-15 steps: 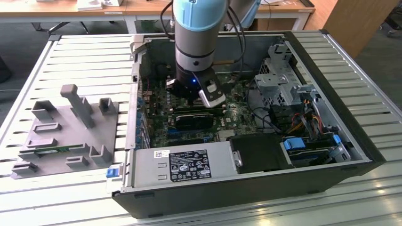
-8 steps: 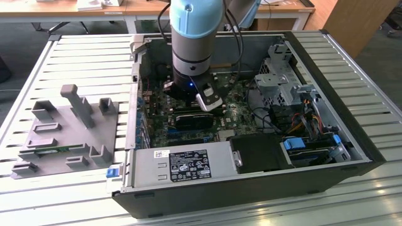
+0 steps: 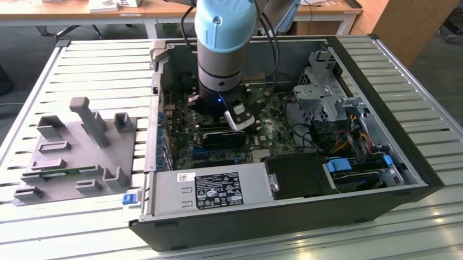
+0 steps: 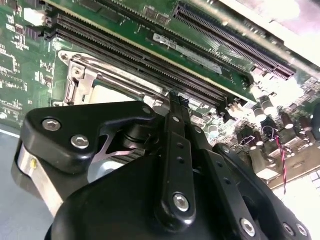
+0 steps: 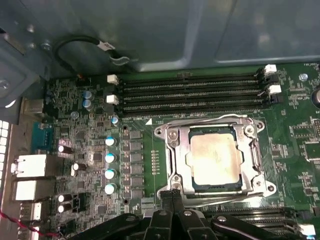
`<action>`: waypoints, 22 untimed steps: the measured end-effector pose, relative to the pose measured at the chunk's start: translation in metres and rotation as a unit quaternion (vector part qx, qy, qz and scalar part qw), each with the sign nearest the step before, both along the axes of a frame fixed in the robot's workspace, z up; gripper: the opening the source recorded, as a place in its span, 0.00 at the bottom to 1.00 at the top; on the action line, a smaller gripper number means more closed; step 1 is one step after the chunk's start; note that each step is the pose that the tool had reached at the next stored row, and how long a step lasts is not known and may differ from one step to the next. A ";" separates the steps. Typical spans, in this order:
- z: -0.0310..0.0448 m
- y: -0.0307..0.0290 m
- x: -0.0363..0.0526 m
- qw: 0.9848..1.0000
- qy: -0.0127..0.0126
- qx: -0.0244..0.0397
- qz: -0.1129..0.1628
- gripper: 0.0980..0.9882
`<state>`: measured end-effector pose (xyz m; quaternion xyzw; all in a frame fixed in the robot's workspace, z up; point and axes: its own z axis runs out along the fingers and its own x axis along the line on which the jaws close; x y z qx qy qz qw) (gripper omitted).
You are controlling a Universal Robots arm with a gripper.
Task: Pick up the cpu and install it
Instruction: 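Install the second cpu locking lever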
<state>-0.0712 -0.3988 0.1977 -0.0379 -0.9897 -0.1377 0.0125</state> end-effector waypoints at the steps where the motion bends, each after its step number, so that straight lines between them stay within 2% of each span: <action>1: -0.0007 -0.0002 -0.0001 1.000 0.000 0.002 0.000 0.01; 6: -0.0038 -0.0004 -0.0009 1.000 0.000 0.006 0.000 0.01; 11: -0.0053 -0.0002 -0.0053 1.000 0.000 0.012 0.000 0.01; 18: -0.0085 -0.0003 -0.0059 1.000 0.000 0.013 0.000 0.01; 22: -0.0045 -0.0002 -0.0060 1.000 0.000 0.014 0.000 0.01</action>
